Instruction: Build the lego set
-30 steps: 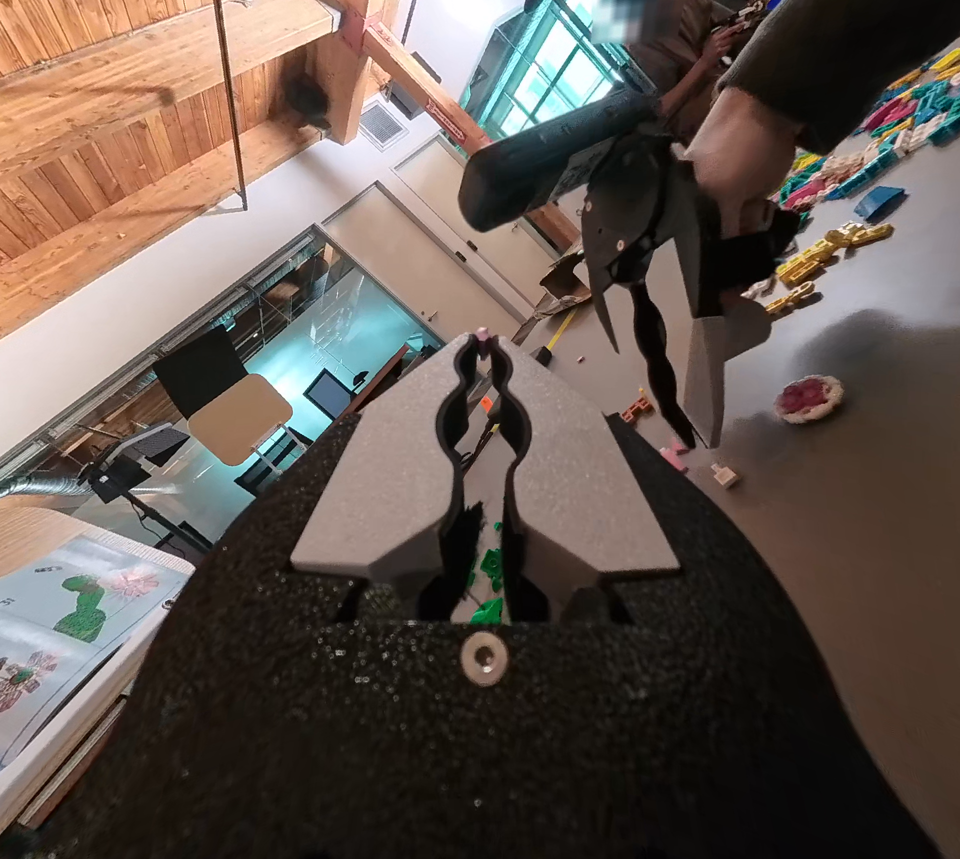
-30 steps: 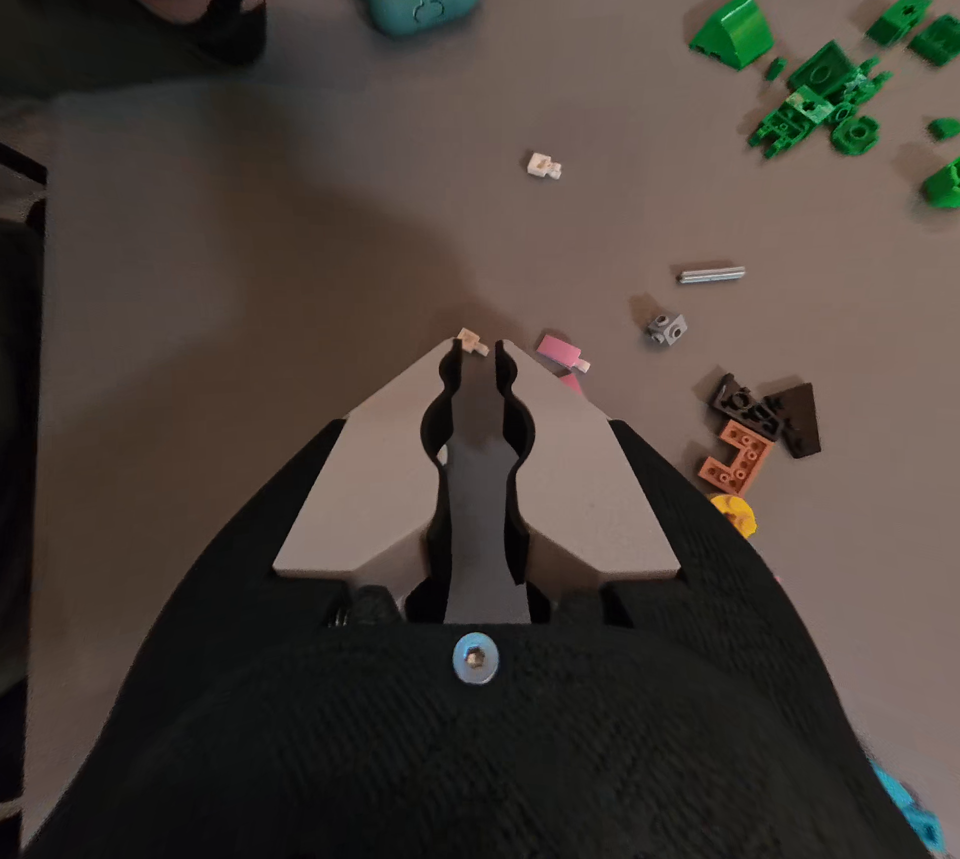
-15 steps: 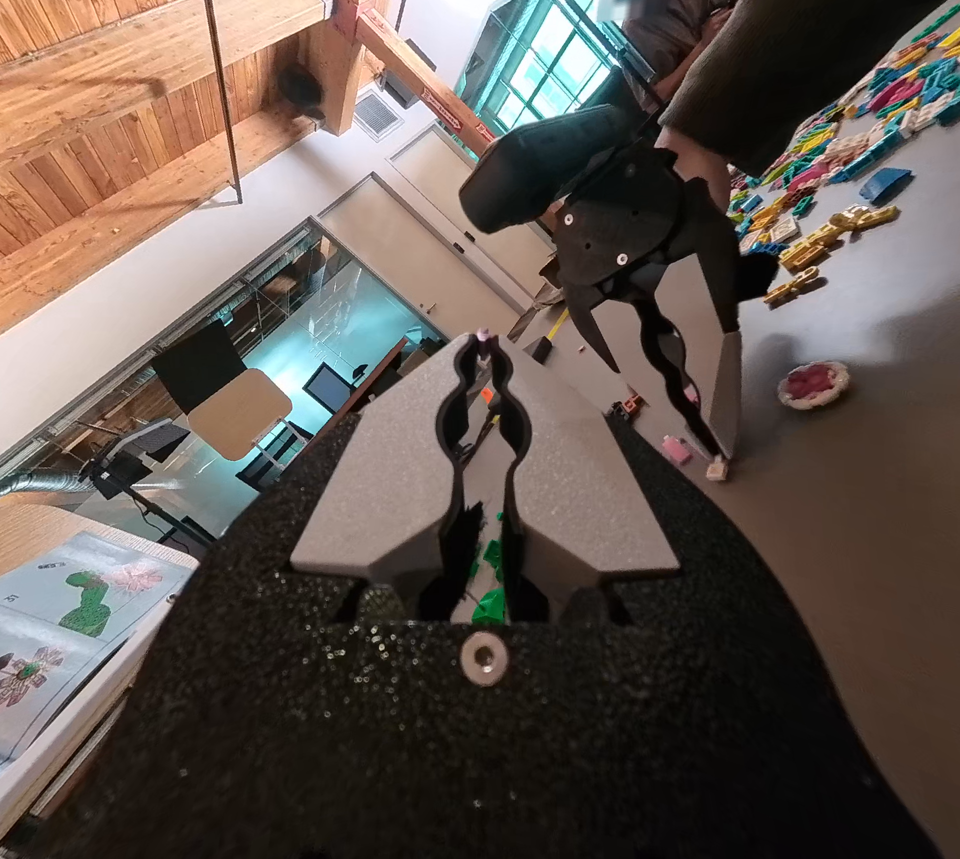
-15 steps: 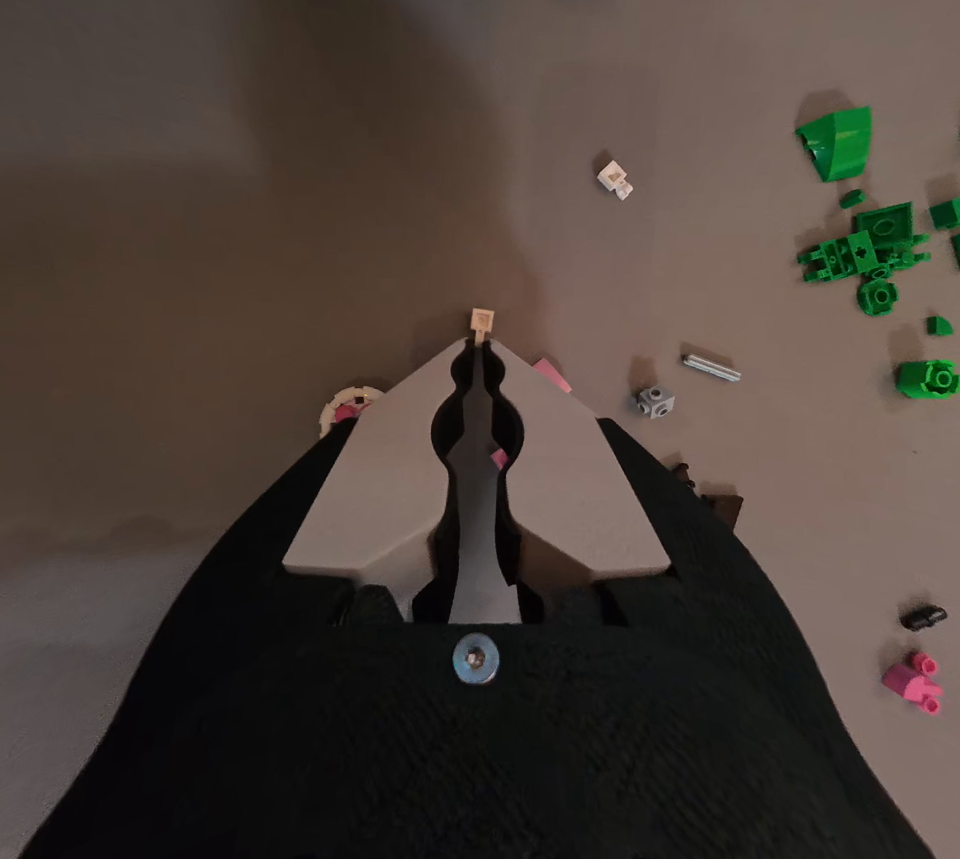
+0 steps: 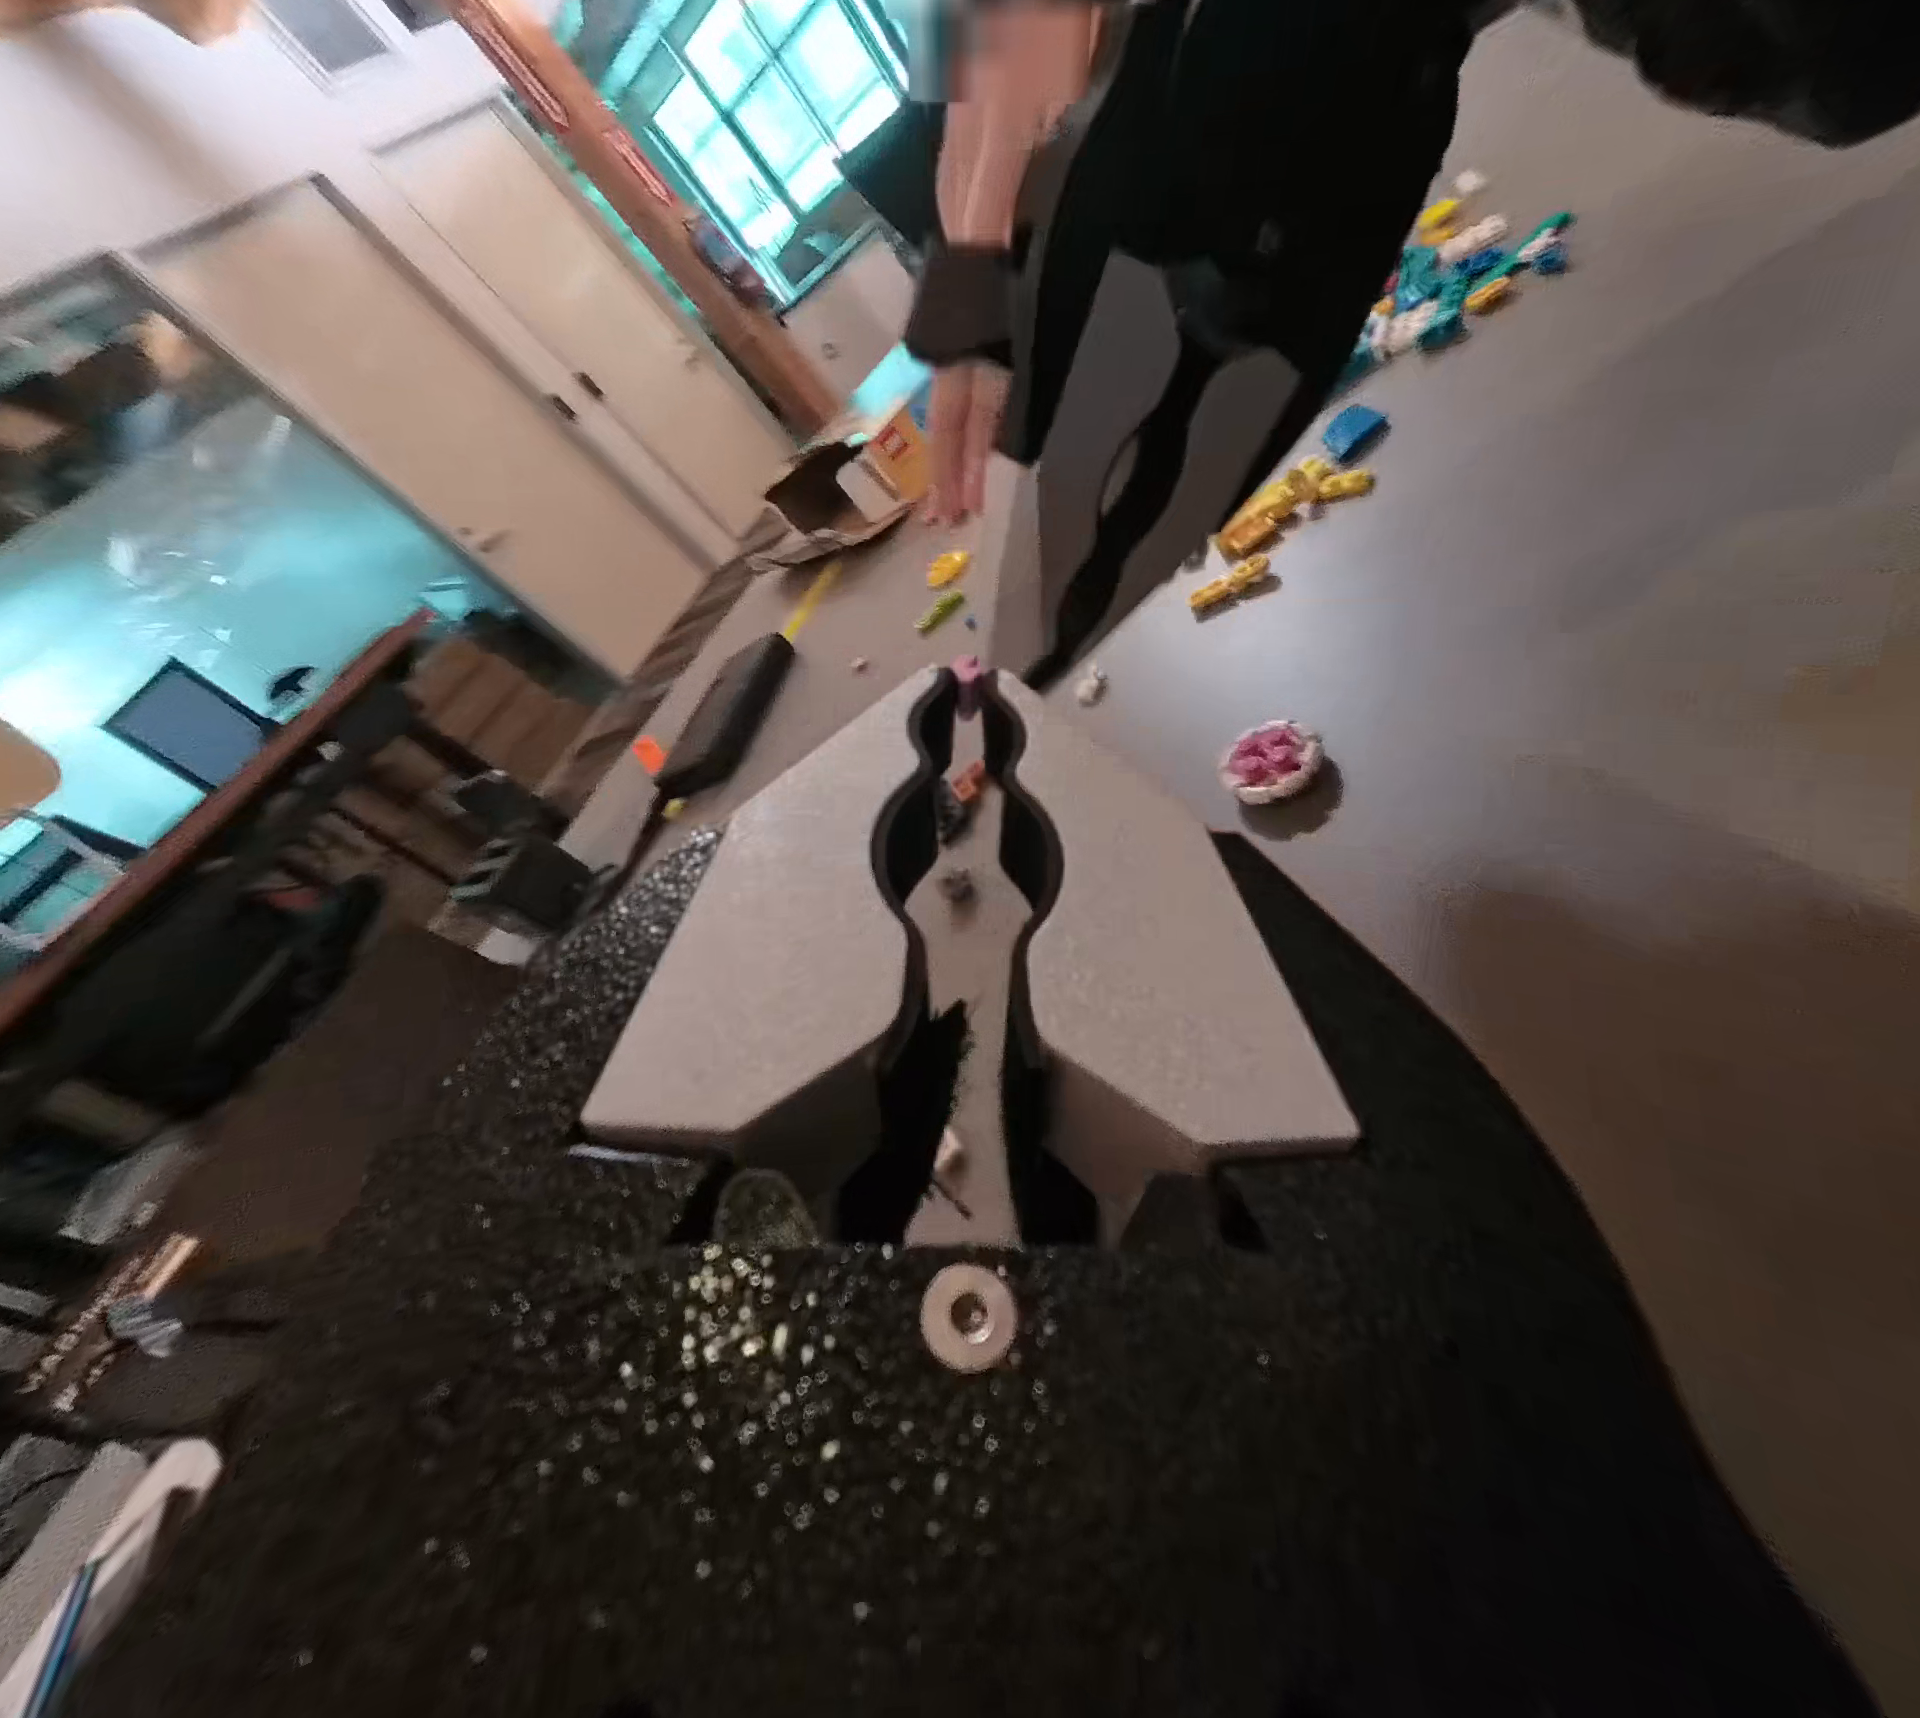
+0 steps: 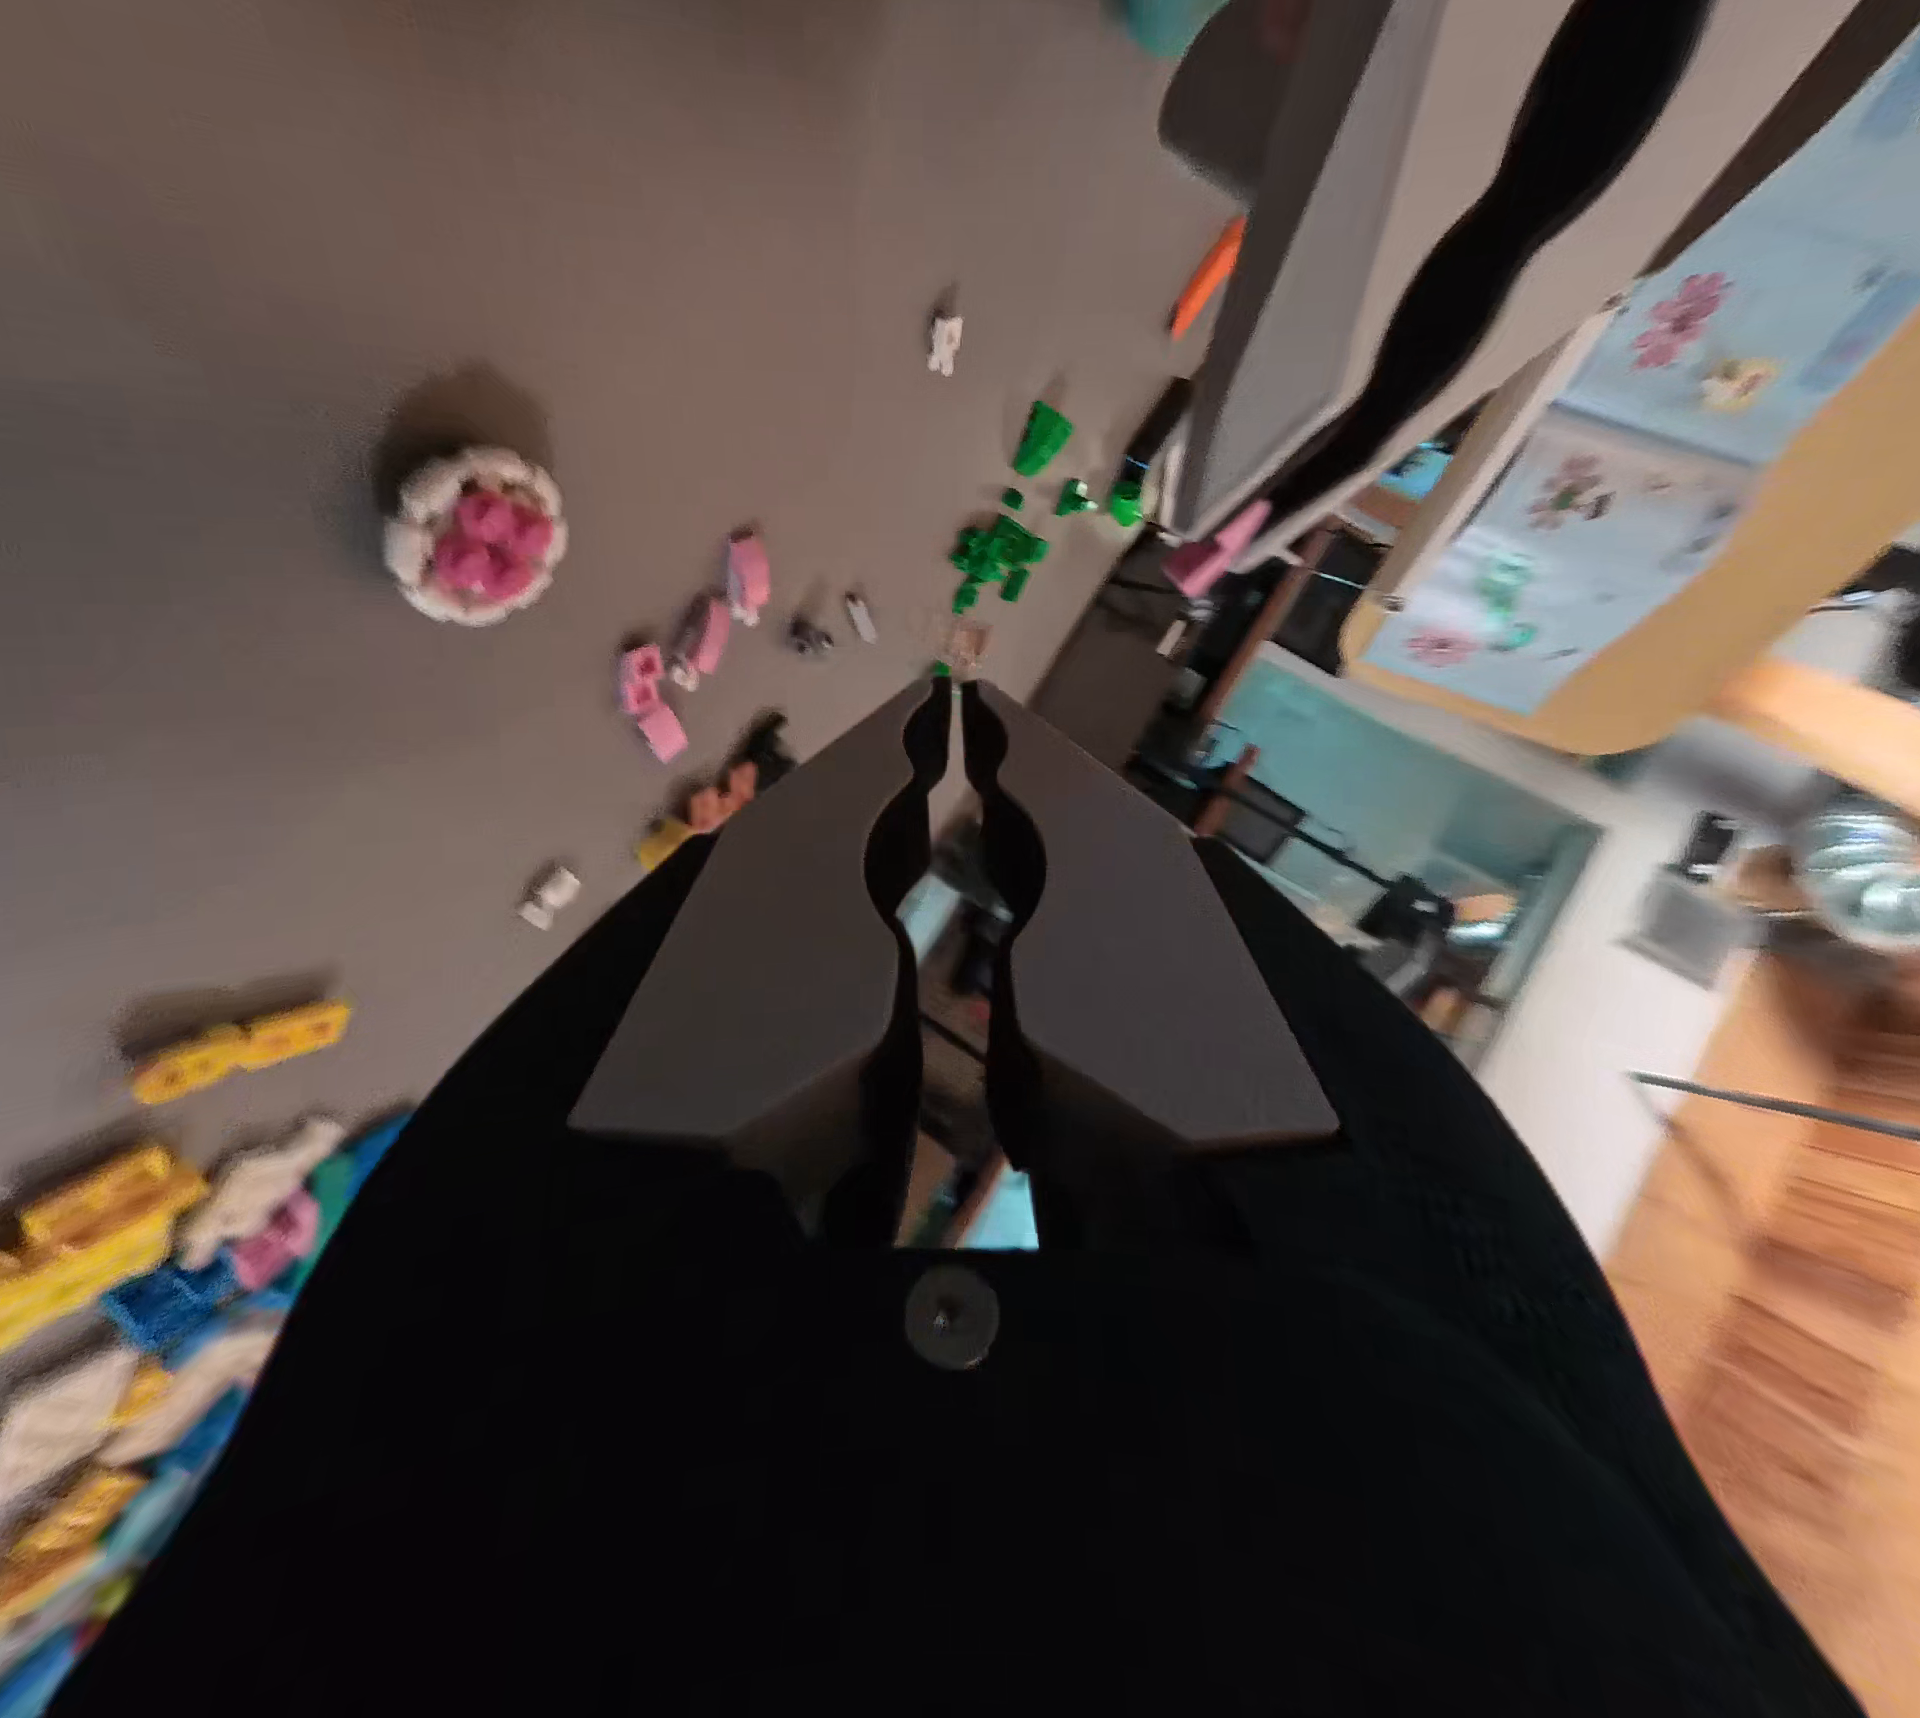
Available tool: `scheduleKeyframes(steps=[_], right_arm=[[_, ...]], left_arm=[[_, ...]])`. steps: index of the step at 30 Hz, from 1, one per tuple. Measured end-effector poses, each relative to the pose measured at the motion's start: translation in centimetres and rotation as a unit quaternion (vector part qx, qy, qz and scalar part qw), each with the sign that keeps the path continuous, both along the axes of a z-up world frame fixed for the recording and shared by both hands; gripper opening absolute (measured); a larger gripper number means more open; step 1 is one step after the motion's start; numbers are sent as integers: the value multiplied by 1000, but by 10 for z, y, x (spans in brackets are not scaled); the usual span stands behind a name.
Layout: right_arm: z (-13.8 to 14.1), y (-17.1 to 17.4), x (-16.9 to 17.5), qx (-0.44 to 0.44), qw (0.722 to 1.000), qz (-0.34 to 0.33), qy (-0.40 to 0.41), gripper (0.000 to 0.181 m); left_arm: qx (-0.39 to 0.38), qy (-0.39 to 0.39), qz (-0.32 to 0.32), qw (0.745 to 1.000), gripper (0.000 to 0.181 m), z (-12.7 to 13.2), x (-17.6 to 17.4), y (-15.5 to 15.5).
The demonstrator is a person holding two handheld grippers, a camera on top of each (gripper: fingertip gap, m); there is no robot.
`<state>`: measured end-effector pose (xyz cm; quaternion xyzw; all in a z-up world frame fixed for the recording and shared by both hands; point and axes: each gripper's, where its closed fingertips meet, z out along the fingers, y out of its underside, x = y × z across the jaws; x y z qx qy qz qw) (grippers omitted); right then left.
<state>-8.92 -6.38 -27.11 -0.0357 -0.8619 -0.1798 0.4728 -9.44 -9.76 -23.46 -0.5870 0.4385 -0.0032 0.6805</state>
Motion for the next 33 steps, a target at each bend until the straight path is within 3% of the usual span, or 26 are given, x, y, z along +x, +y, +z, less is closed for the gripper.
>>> scheduleKeyframes(steps=[3, 7, 10, 14, 20, 23, 33], right_arm=[[4, 10, 12, 135, 990, 38, -26, 1], [-28, 40, 64, 256, 942, 60, -207, 0], [-38, 39, 88, 283, 910, 75, -292, 1], [-43, 35, 96, 312, 883, 79, -342, 1], [-49, 46, 102, 333, 874, 15, -354, 0], [-61, 32, 103, 326, 876, 34, -355, 1], [-62, 16, 99, 317, 889, 55, -324, 1]], left_arm=[[-22, 11, 17, 1000, 2, -9, -5, 6], [-35, -2, 35, 999, 2, -11, -11, 11], [-34, 0, 42, 999, 2, -11, -12, 13], [-35, 13, 45, 998, 2, -15, -10, 14], [-31, 12, 43, 999, 2, -13, -9, 12], [-29, 16, 40, 999, 2, -13, -7, 11], [-24, -4, 32, 999, 2, -6, -7, 9]])
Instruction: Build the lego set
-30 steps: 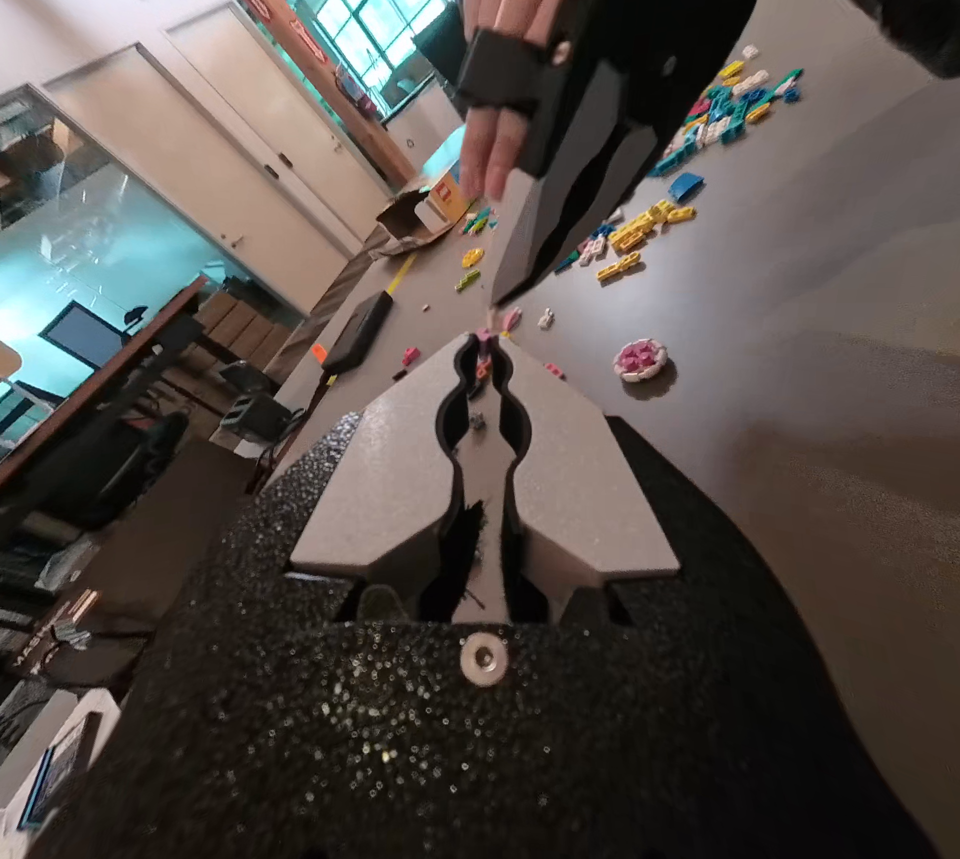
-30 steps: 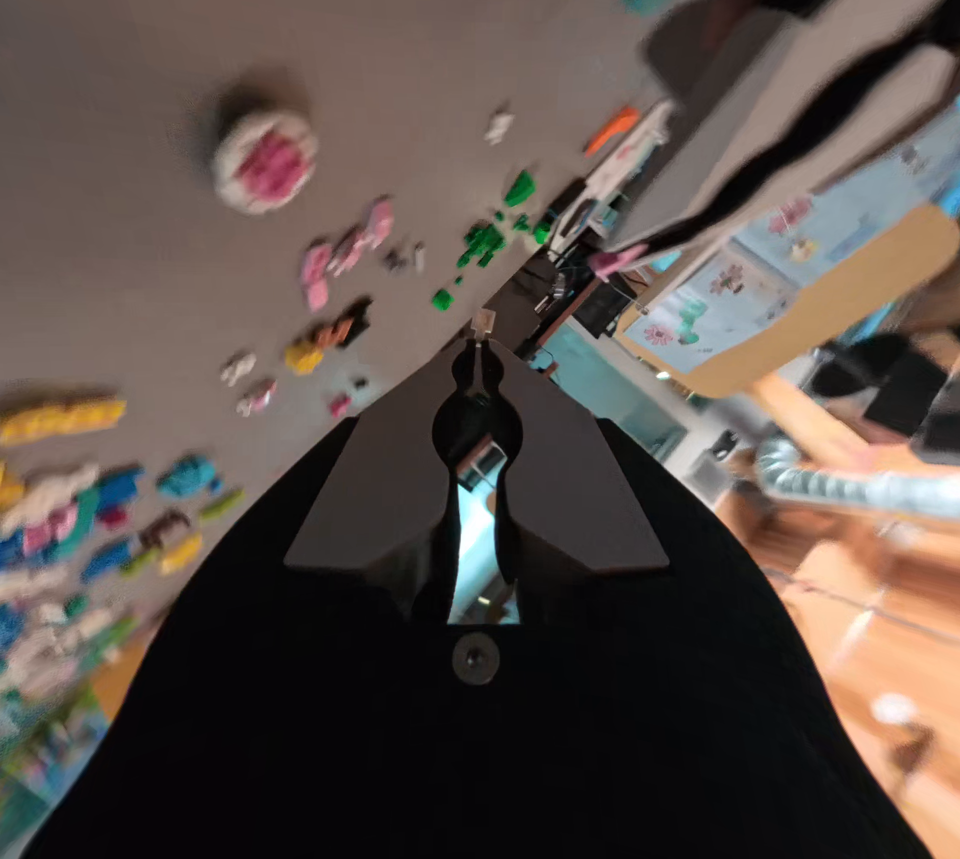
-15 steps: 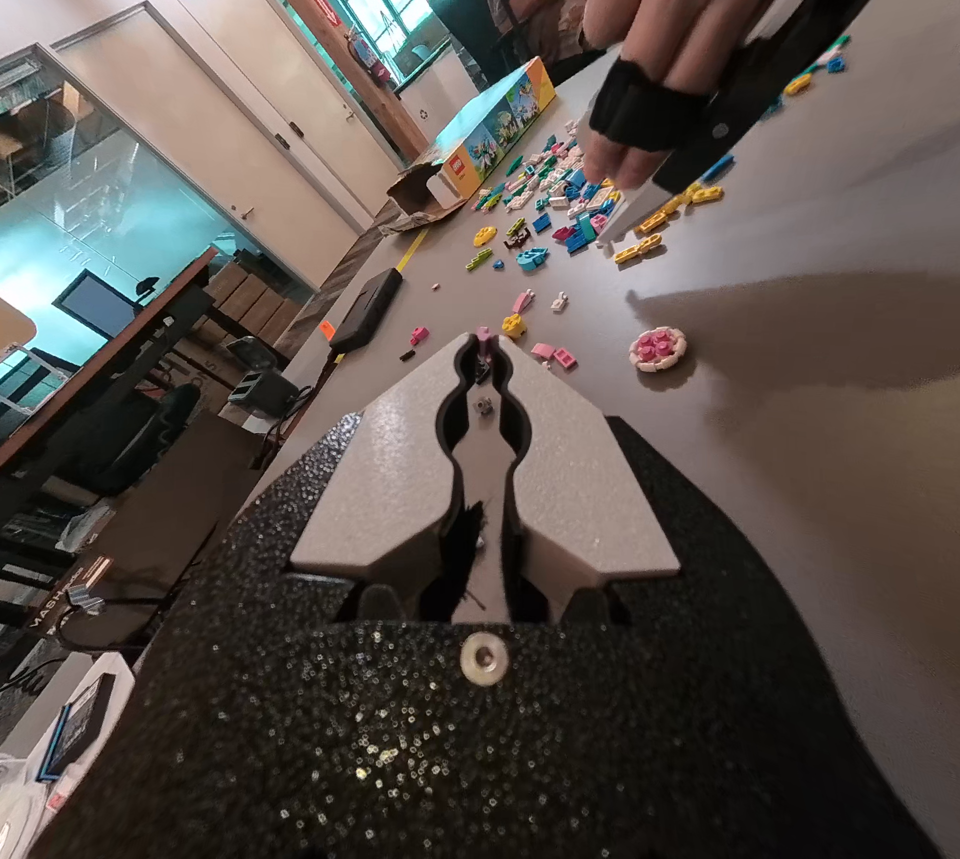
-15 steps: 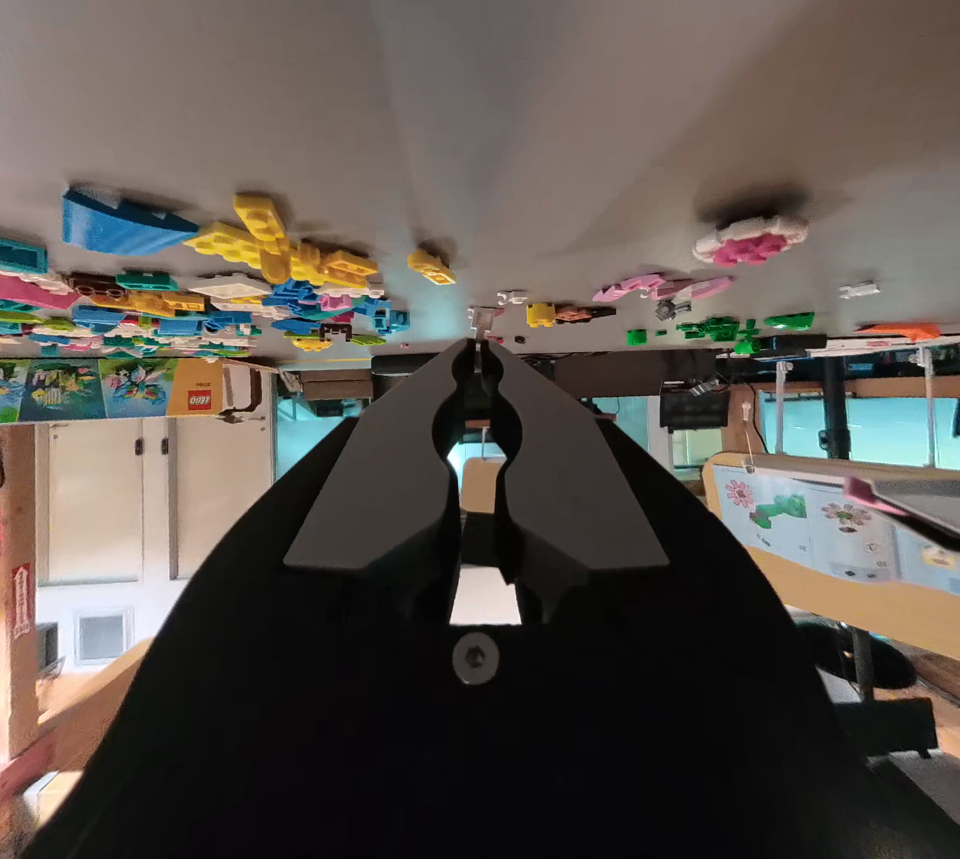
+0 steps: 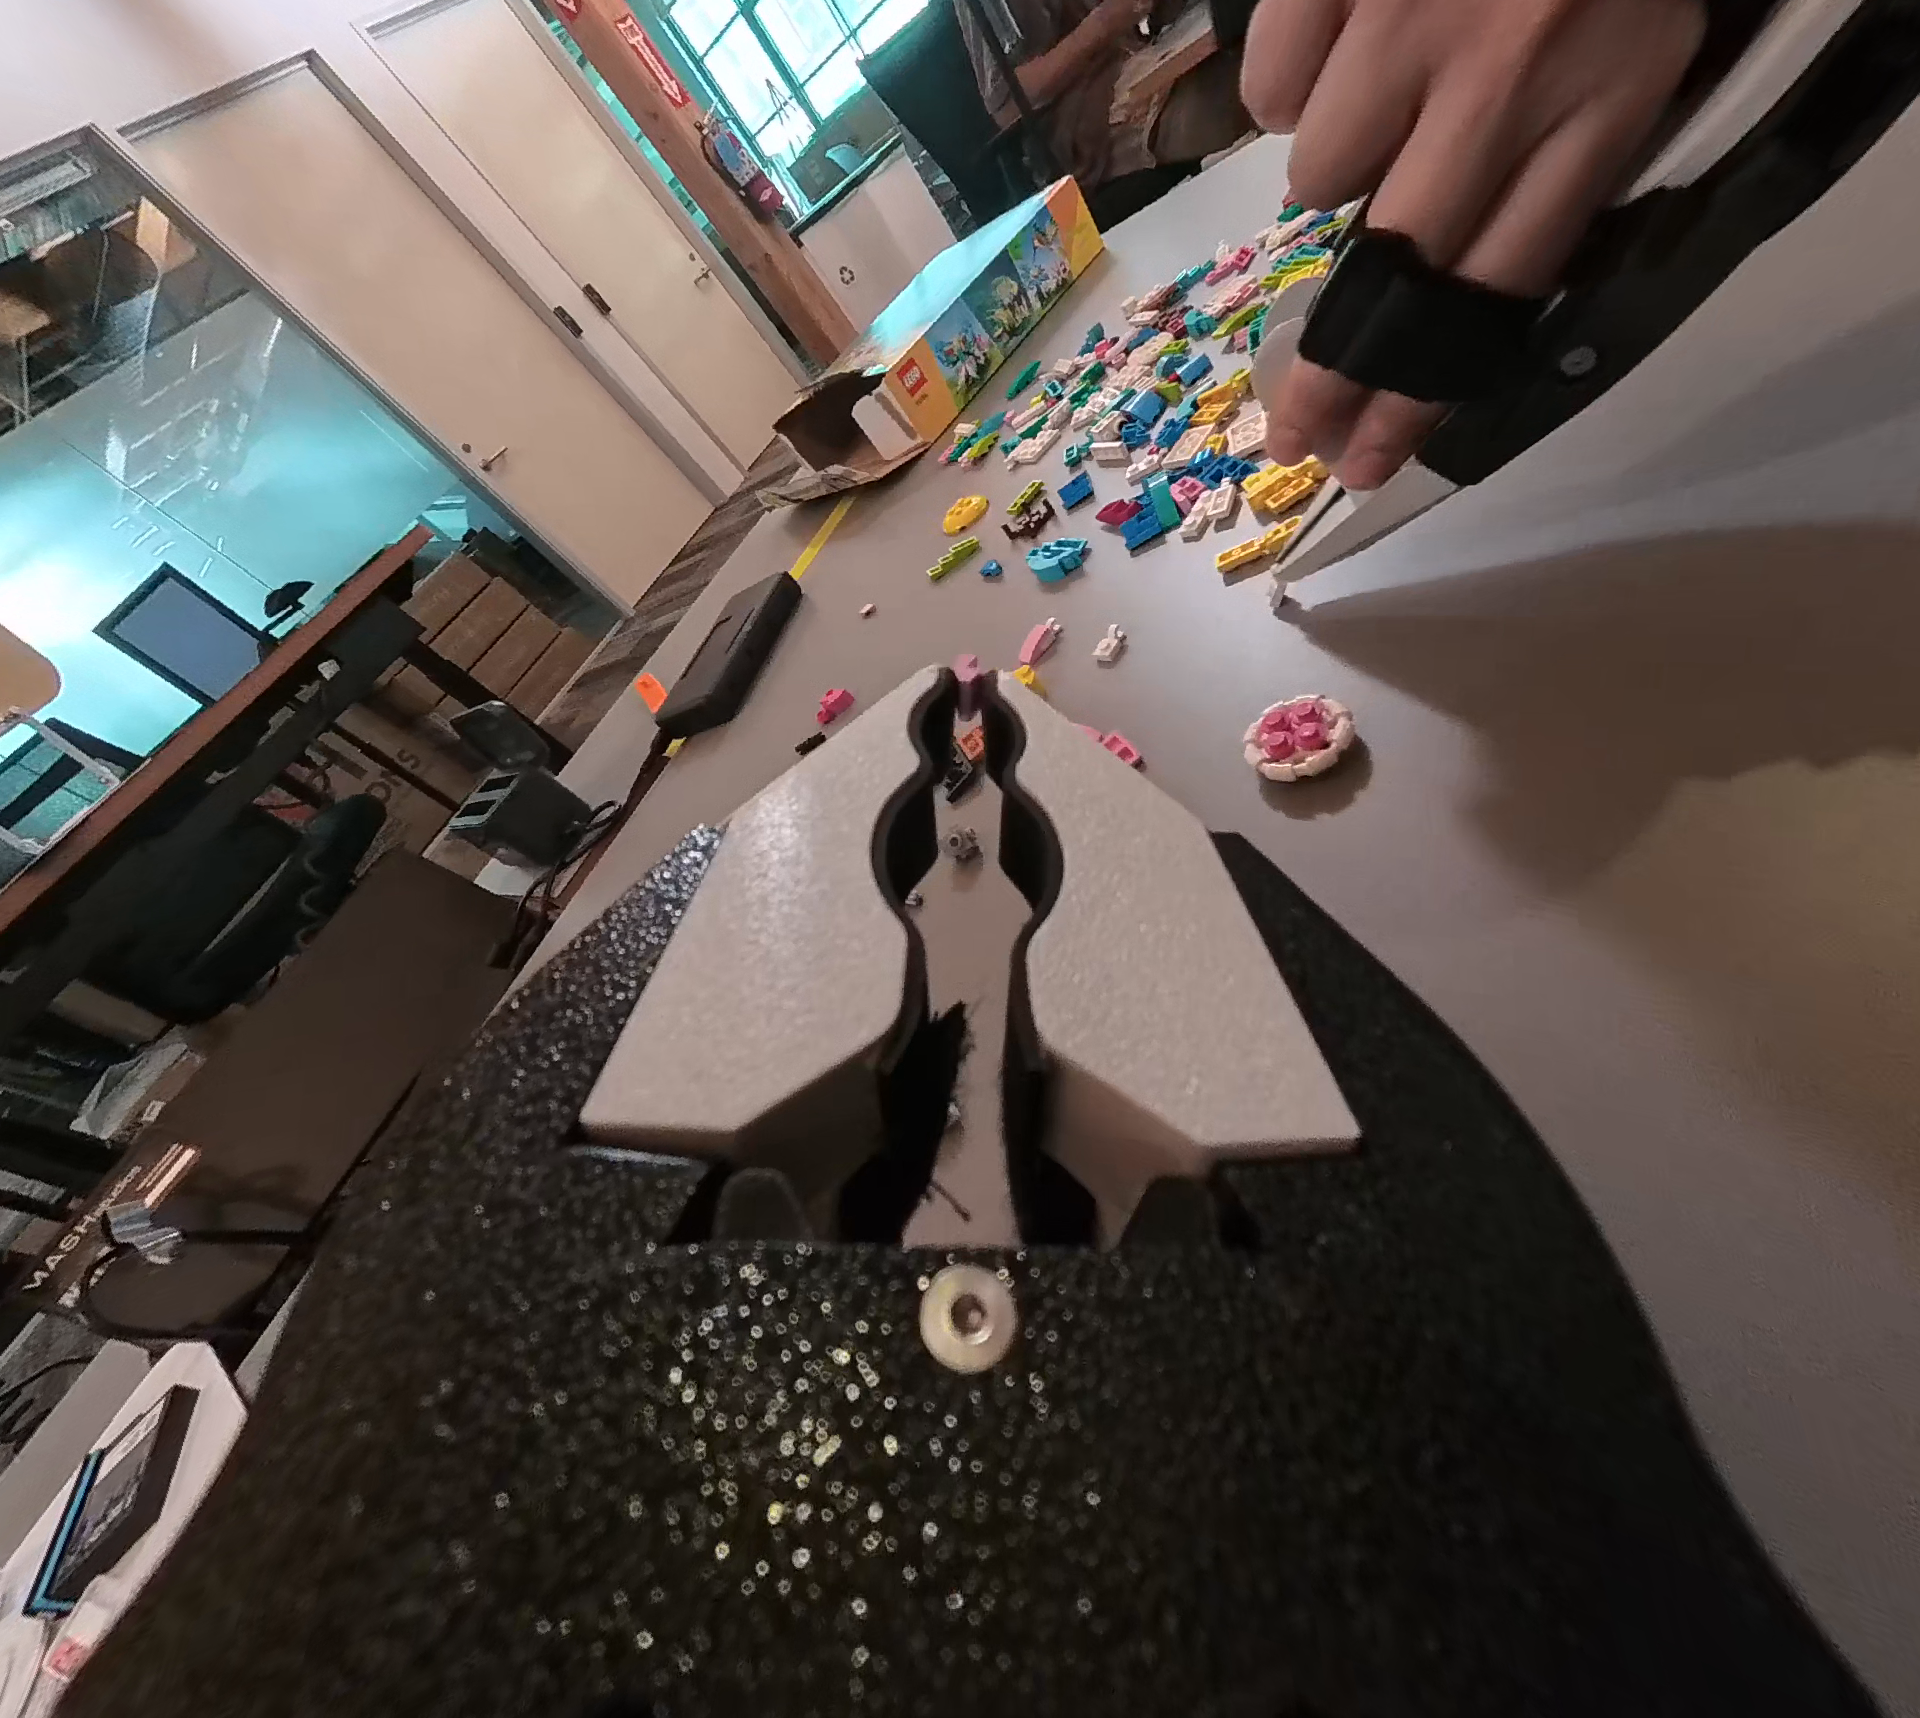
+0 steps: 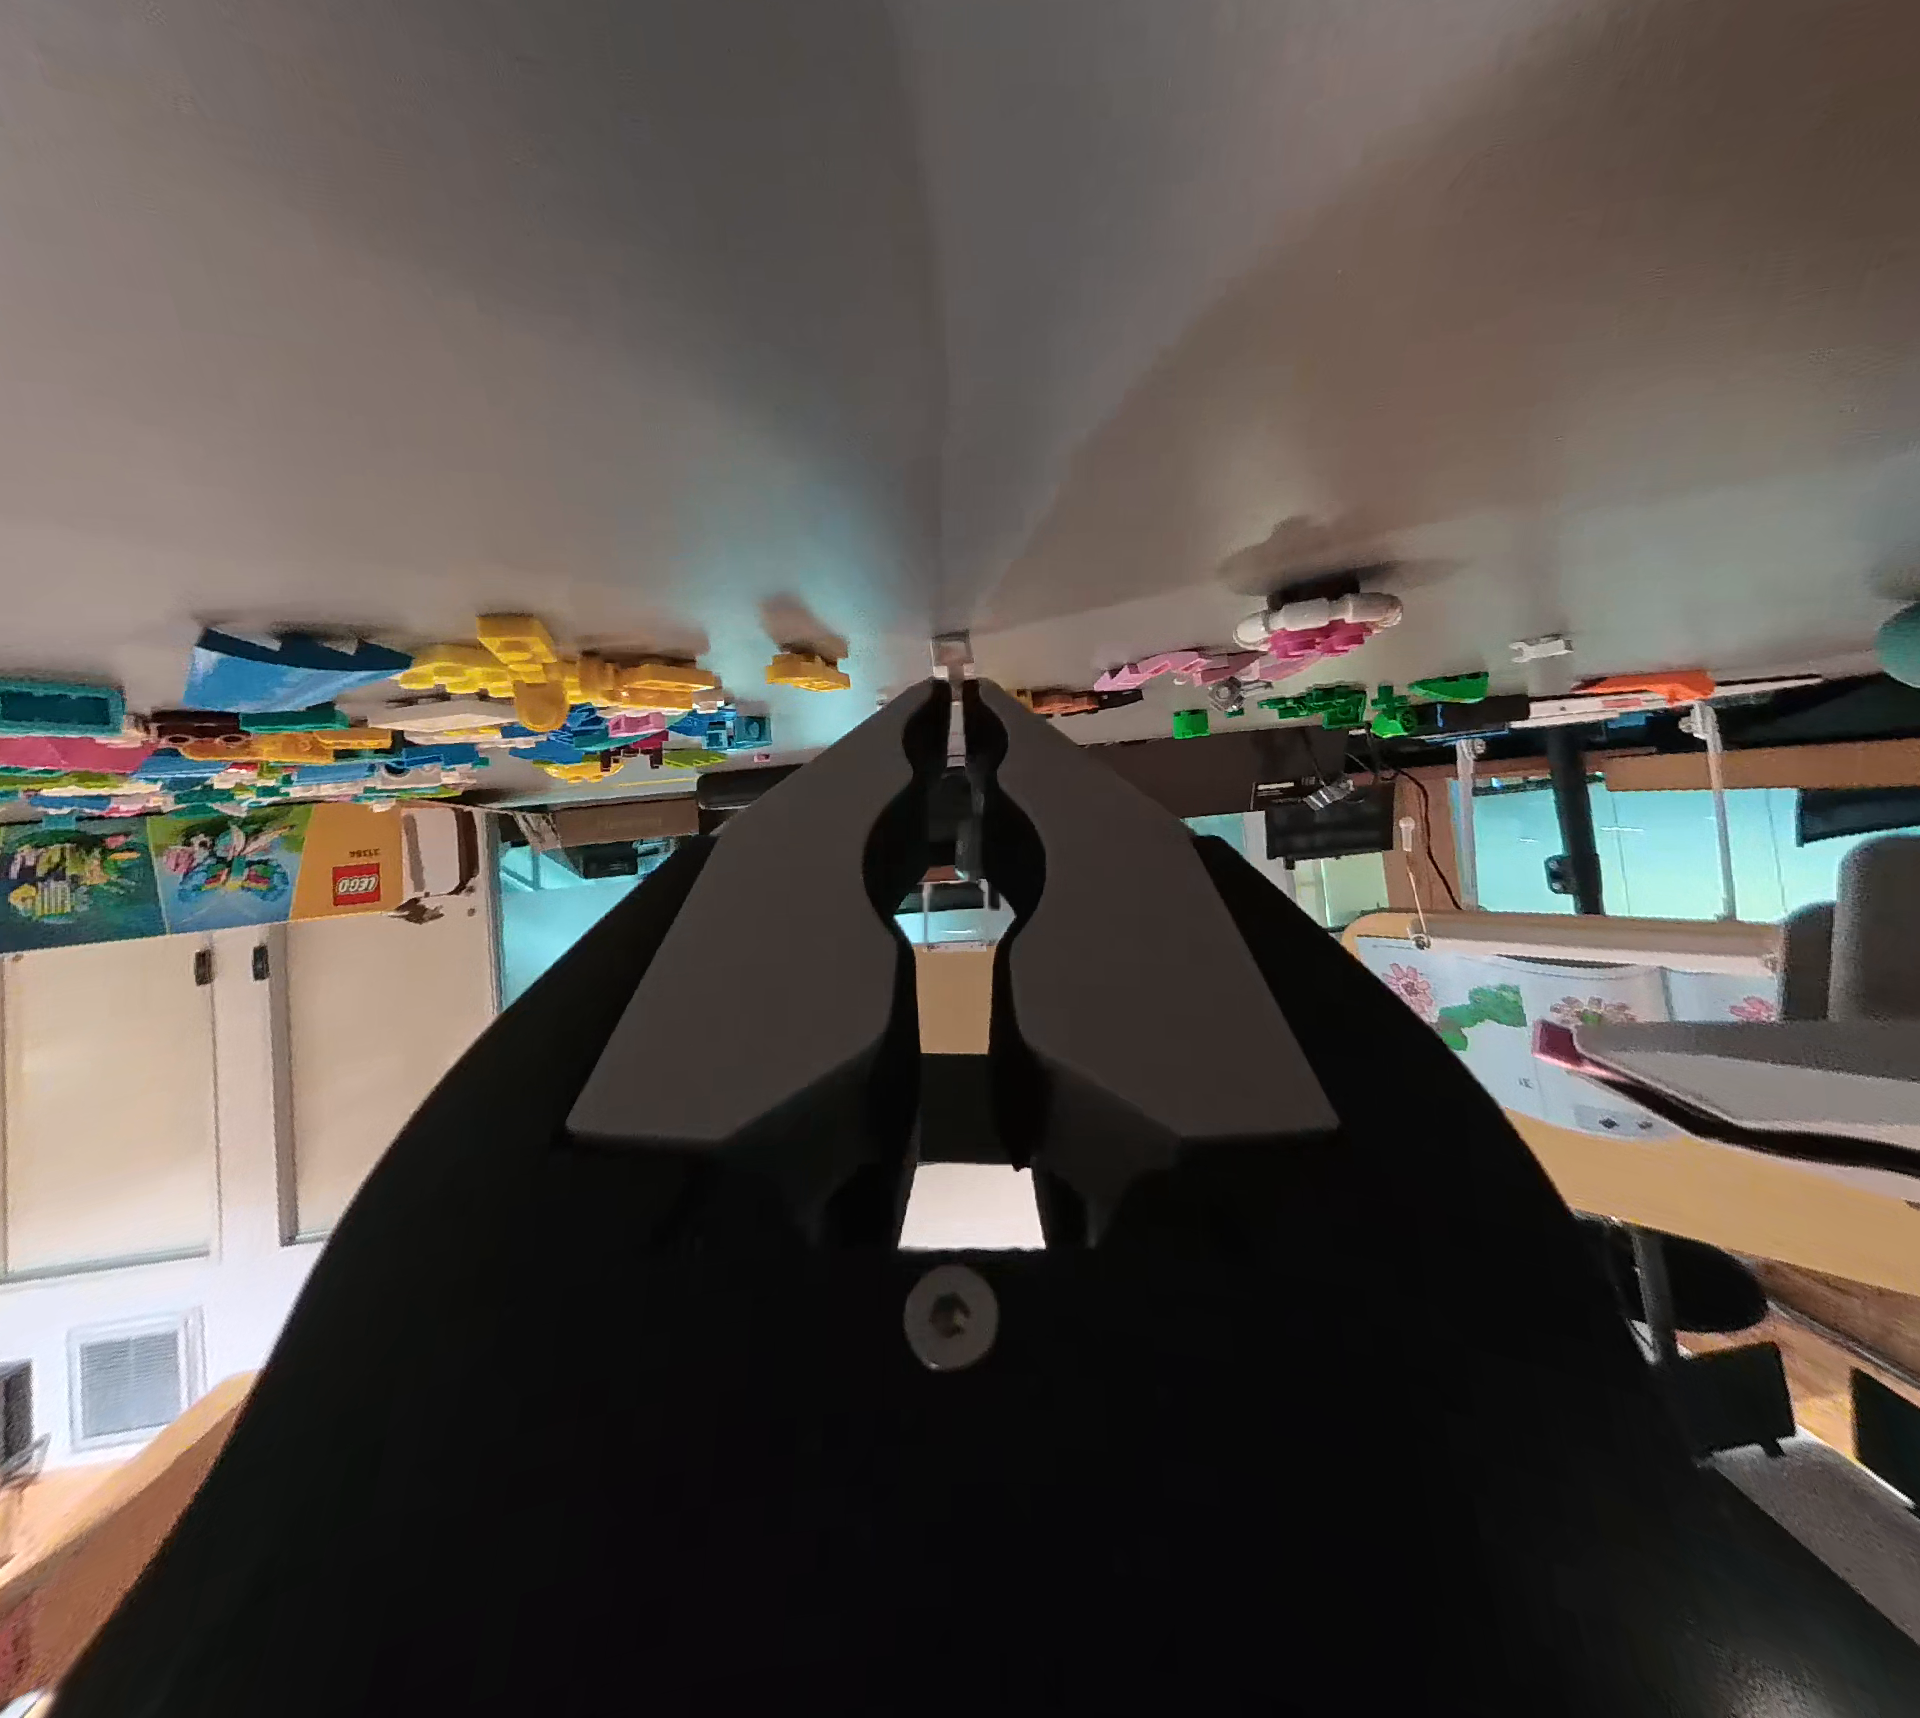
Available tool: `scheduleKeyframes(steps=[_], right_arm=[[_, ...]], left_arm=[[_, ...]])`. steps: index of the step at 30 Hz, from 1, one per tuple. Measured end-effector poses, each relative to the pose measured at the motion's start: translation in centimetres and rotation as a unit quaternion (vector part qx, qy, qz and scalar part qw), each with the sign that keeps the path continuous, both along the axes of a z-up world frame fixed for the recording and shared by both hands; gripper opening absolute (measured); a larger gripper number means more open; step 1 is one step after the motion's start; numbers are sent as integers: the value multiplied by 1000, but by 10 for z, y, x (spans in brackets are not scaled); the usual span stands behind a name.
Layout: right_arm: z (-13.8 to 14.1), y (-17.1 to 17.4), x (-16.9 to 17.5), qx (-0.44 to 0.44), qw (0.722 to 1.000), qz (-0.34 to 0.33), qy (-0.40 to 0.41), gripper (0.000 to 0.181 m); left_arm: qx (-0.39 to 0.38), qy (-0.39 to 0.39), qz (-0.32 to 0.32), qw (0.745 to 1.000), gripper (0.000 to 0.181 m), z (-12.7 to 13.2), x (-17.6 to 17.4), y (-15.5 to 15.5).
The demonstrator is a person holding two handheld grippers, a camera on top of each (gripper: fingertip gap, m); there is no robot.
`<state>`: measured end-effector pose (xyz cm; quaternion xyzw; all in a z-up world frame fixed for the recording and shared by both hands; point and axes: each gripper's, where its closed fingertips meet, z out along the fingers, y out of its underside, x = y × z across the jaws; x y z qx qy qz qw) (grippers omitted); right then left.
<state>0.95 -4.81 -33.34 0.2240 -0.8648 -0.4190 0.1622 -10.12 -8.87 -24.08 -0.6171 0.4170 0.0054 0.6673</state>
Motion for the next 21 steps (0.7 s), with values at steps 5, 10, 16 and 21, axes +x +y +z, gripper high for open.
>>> scheduleKeyframes(steps=[5, 10, 16, 21], right_arm=[[-9, -14, 1, -28, 999, 46, -5, 0], [9, -9, -8, -74, 994, 17, 82, 8], [31, 2, 11, -420, 706, -441, 361, 9], [13, -25, 8, -612, 229, -654, 381, 0]], left_arm=[[1, 5, -2, 1000, 2, -1, 2, -1], [6, 6, -2, 1000, 2, 0, 2, -1], [43, -5, 5, 999, 2, 12, 0, -3], [72, 4, 8, 997, 2, 16, 2, -5]])
